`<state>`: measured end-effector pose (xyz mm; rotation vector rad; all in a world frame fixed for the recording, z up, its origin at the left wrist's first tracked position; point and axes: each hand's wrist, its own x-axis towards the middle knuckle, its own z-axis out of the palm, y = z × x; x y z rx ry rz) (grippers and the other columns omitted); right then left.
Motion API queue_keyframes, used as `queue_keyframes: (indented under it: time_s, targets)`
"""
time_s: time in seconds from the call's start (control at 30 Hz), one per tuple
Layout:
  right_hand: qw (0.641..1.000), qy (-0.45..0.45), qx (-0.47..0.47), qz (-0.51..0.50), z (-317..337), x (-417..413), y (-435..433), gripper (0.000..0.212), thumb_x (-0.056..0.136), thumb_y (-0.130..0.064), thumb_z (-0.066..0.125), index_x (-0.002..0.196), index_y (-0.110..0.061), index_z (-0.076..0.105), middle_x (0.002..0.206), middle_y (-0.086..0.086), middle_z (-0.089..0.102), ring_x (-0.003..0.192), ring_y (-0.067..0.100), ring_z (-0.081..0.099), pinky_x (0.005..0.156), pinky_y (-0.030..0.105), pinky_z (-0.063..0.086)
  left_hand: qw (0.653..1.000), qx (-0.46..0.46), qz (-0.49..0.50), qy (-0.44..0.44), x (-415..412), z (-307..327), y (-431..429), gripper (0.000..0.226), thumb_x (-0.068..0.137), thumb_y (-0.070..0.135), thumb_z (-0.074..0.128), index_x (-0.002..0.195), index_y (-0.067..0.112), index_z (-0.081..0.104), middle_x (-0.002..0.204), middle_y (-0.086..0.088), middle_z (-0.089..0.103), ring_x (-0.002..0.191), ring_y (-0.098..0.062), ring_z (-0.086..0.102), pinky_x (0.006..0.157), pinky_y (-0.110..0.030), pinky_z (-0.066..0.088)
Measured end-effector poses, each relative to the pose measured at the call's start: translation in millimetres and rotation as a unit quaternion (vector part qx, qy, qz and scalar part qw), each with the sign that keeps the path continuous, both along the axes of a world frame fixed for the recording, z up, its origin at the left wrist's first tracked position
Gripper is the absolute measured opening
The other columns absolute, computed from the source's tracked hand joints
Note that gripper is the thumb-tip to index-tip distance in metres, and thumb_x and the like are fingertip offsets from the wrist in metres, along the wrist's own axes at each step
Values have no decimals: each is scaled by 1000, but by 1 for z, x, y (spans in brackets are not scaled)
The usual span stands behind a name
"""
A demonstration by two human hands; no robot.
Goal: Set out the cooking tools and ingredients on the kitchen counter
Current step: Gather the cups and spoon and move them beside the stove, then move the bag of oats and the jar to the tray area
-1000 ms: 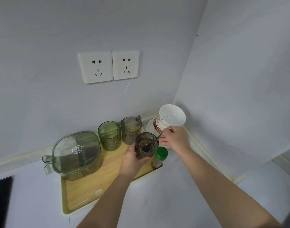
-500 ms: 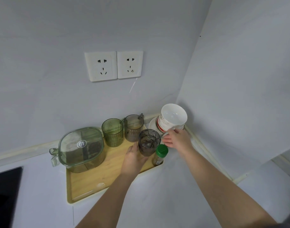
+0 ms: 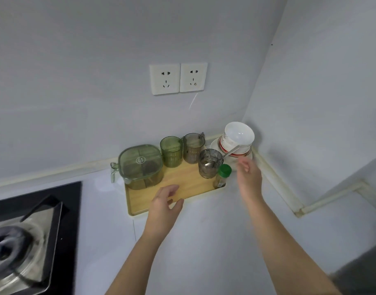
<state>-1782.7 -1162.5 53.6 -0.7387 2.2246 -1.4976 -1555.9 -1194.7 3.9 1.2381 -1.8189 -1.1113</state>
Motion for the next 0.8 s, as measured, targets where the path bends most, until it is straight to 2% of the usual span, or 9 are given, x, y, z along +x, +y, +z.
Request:
queue_keyframes:
  time_s: [0.07, 0.17, 0.33, 0.4, 0.5, 0.67, 0.8]
  targets:
    - [1000, -9, -20, 18, -5, 31, 15, 28, 91, -6, 49, 116, -10, 61, 113, -2, 62, 104, 12, 54, 85, 23, 38, 1000, 2, 19, 18, 24, 9, 15, 36, 84, 4, 68, 110, 28, 60, 106, 12, 58, 101, -3, 58, 85, -15, 48]
    - [997, -17, -39, 64, -12, 80, 36, 28, 90, -2, 50, 111, -17, 62, 115, 0, 64, 109, 16, 58, 87, 23, 40, 998, -4, 50, 24, 66, 20, 40, 36, 85, 5, 67, 107, 32, 60, 106, 15, 61, 100, 3, 58, 81, -10, 49]
    - [984, -50, -18, 172, -6, 169, 79, 17, 93, -8, 53, 101, -18, 65, 106, -6, 67, 105, 16, 61, 92, 32, 49, 989, 17, 137, 48, 144, 43, 94, 25, 88, 4, 63, 105, 21, 65, 104, 10, 64, 97, 4, 59, 74, -3, 45]
    - [971, -65, -22, 228, 1, 208, 95, 18, 92, -8, 53, 97, -18, 67, 101, -7, 69, 99, 11, 63, 90, 36, 52, 983, 33, 168, 62, 173, 51, 116, 24, 89, 6, 62, 106, 22, 66, 103, 11, 65, 95, 3, 61, 72, -3, 44]
    - [946, -83, -31, 310, 13, 278, 122, 22, 93, -5, 50, 91, -20, 66, 96, -5, 70, 88, 4, 66, 85, 34, 54, 977, 38, 197, 67, 232, 62, 155, 25, 90, 8, 61, 107, 25, 65, 102, 11, 67, 92, 7, 61, 73, -4, 46]
    - [896, -114, -26, 428, 28, 404, 186, 23, 94, -3, 48, 95, -17, 66, 91, -4, 72, 84, 6, 68, 76, 24, 53, 961, 3, 269, 62, 357, 76, 251, 24, 88, 4, 62, 100, 24, 66, 96, 7, 69, 91, 3, 62, 74, -6, 46]
    - [867, -137, -7, 479, 33, 485, 229, 25, 94, -2, 47, 95, -17, 67, 90, -3, 72, 85, 10, 68, 78, 26, 55, 947, -4, 318, 47, 436, 81, 310, 24, 89, 7, 60, 96, 29, 66, 95, 10, 68, 91, 0, 63, 70, -11, 50]
